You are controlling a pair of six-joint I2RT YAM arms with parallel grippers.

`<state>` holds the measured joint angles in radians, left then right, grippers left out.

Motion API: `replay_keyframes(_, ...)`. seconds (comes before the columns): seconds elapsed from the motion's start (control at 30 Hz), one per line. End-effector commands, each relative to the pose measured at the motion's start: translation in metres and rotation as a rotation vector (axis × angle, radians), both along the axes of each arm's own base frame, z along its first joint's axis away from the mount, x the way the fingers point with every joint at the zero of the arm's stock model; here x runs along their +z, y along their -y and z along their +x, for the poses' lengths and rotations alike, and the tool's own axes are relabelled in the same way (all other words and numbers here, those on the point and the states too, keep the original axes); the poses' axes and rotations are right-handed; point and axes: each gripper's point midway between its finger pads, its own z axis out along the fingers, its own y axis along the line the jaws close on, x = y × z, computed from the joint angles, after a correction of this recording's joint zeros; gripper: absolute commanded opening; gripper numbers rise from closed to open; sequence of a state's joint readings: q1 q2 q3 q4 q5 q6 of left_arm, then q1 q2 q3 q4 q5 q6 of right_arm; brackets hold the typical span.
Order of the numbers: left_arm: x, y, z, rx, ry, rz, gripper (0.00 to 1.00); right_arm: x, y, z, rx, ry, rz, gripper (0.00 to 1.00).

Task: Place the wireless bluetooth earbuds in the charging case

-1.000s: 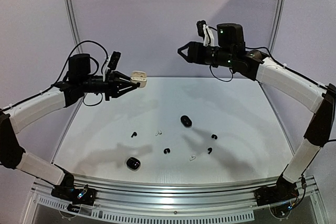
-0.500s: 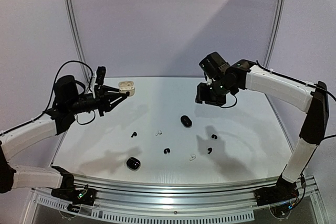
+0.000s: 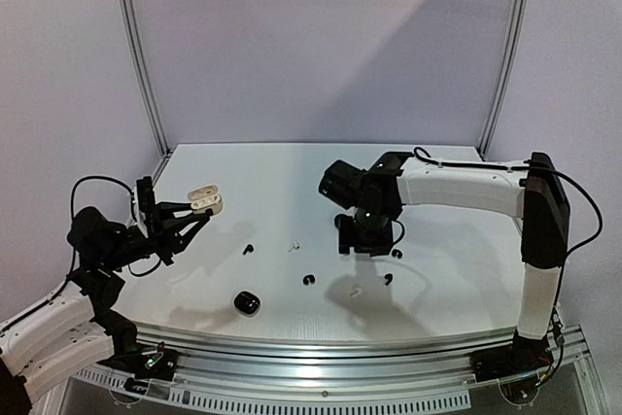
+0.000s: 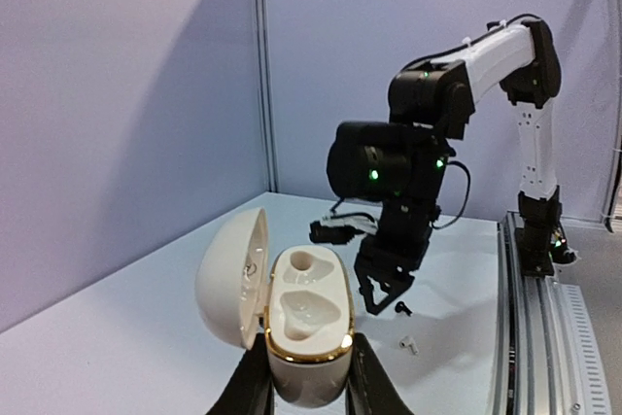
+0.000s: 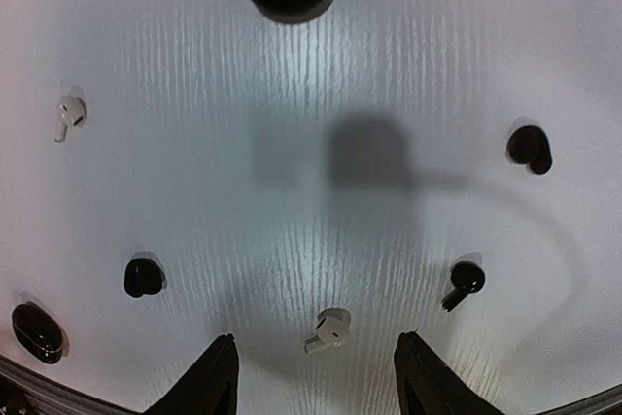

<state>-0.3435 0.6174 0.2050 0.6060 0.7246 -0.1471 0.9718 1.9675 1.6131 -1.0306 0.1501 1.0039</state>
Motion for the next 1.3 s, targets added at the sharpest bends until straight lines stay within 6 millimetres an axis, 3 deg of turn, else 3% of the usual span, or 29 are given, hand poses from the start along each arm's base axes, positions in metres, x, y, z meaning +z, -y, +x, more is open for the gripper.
replay_keyframes(0.0,0.019,-0.006,0.001,0.065,0.109,0.003,0.0,-0.024,-0.006,-0.016,-0.071,-0.055,-0.019,0.55)
replay_keyframes(0.1,0.02,-0.007,0.007,0.082,0.019,0.003,0.0,-0.033,-0.007,-0.019,-0.077,-0.059,-0.029,0.54)
replay_keyframes(0.27,0.017,-0.003,-0.003,0.062,-0.061,-0.035,0.0,-0.058,-0.002,-0.028,-0.094,-0.084,-0.037,0.53)
replay_keyframes(0.6,0.001,0.005,-0.002,0.081,-0.062,-0.003,0.0,-0.081,0.009,-0.039,-0.131,-0.094,-0.01,0.46)
replay_keyframes(0.87,-0.008,0.005,0.001,0.091,-0.073,0.012,0.0,-0.084,0.004,-0.042,-0.126,-0.099,-0.016,0.39)
replay_keyframes(1.27,-0.009,0.003,-0.003,0.09,-0.058,0.012,0.0,-0.079,0.008,-0.062,-0.152,-0.11,-0.061,0.39)
